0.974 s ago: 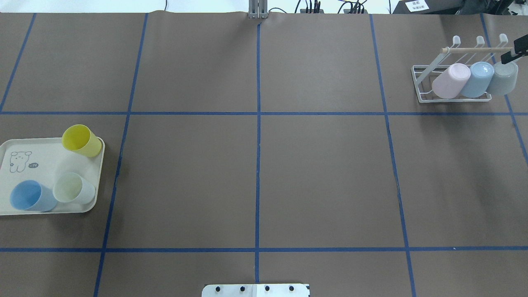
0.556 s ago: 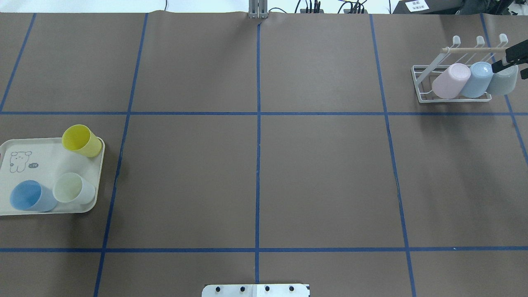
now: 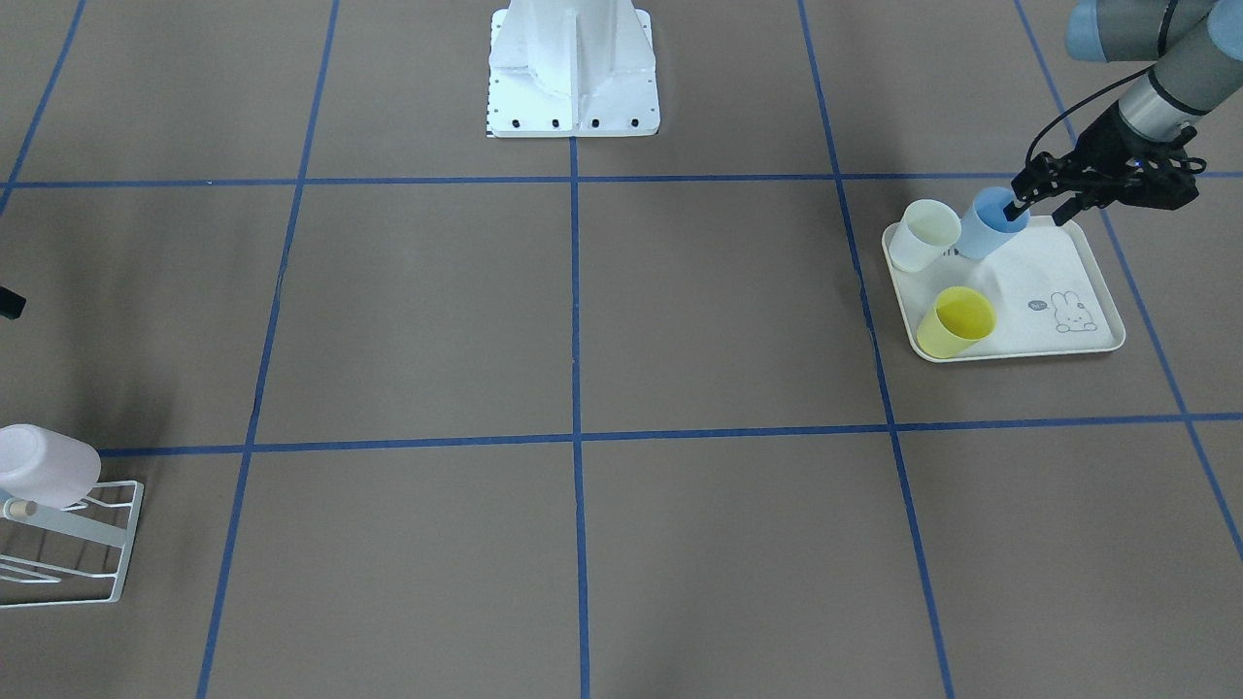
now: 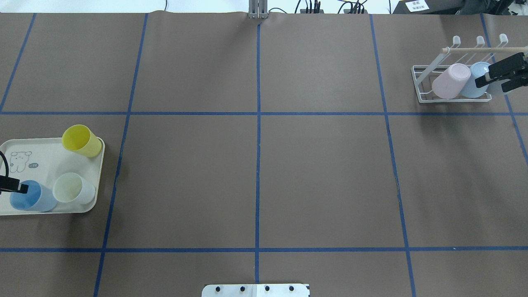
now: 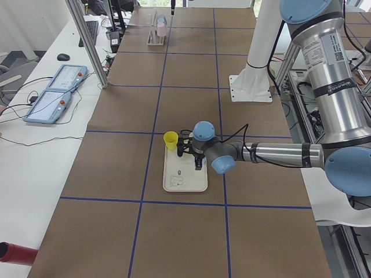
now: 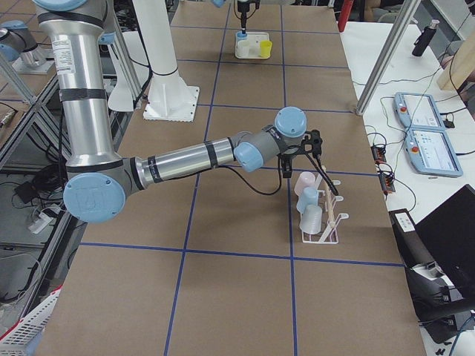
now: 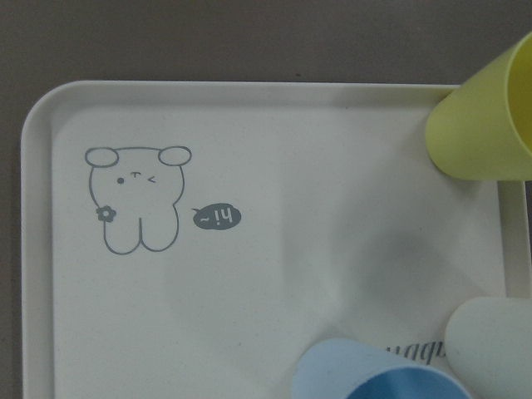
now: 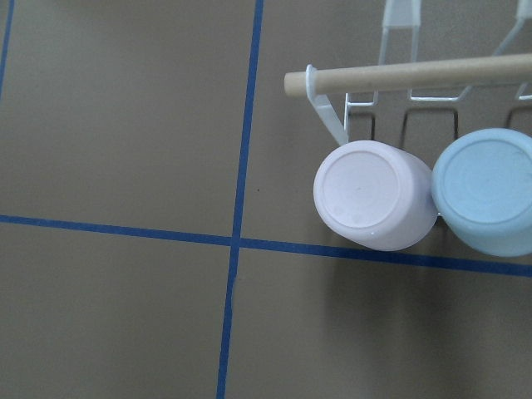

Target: Transfer IKEA cup to right arm and place on rack

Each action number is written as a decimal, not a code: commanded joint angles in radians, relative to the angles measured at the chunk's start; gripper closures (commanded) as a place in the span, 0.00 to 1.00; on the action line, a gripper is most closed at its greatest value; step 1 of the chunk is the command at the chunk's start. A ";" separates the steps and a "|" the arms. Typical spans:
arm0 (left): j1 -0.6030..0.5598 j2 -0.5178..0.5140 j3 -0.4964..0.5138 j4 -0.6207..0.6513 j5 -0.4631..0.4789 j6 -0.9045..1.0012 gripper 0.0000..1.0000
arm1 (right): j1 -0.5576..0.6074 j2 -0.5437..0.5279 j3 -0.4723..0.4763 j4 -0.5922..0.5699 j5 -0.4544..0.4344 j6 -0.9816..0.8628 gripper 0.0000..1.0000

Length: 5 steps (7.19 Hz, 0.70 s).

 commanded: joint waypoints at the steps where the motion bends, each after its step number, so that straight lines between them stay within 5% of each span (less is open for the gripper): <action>1: 0.035 -0.008 0.001 0.001 0.005 -0.059 1.00 | -0.004 -0.003 -0.002 0.001 -0.001 0.000 0.00; 3: 0.021 0.001 0.001 0.001 -0.007 -0.050 1.00 | -0.027 -0.002 -0.002 0.001 -0.004 0.000 0.00; 5: -0.139 0.005 -0.009 0.000 -0.100 0.025 1.00 | -0.061 0.015 0.010 0.003 -0.005 0.015 0.01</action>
